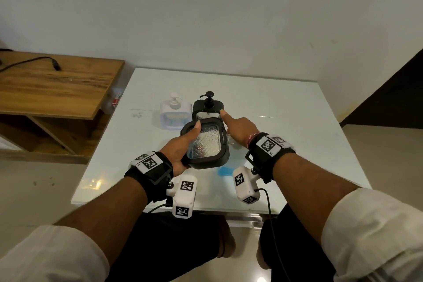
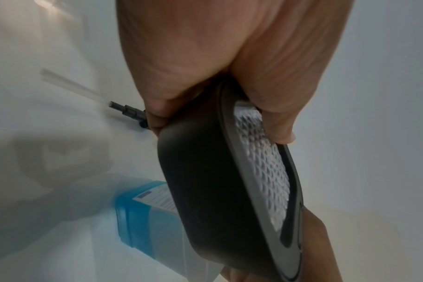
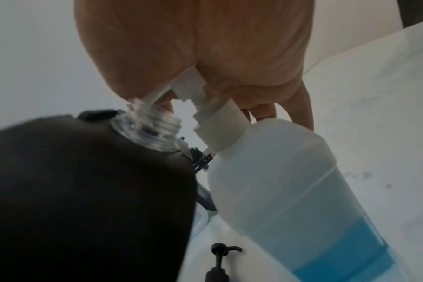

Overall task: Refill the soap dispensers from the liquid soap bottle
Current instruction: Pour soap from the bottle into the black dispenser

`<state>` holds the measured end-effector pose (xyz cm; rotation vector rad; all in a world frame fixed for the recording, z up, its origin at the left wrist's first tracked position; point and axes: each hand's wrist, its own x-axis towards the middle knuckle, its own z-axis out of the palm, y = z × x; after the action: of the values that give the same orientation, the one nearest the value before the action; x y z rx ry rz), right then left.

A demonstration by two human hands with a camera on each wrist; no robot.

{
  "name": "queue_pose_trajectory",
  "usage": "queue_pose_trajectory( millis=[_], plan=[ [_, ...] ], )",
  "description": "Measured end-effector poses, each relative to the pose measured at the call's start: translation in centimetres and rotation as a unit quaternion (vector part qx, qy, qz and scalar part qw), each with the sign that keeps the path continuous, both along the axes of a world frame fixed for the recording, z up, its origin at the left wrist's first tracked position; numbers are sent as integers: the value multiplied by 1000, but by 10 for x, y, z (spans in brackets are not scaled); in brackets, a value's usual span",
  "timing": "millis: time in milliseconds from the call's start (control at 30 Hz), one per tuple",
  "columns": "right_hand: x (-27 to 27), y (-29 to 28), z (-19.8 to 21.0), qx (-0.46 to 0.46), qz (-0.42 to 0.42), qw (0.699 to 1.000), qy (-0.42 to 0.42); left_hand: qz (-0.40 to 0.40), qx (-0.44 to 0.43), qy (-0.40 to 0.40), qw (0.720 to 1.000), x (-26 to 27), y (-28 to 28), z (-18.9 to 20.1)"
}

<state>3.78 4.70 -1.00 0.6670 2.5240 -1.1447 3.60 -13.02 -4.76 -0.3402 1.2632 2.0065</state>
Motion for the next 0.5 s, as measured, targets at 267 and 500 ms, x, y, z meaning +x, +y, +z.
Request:
queue_pose_trajectory(
  millis=[267,500],
  plan=[
    [1,-9,14,-39,5,999,16,11,7,0,1000,1,-2,4],
    [-1,-6,18,-38,10,999,13,2,9,1,1000,1,-1,6]
  ],
)
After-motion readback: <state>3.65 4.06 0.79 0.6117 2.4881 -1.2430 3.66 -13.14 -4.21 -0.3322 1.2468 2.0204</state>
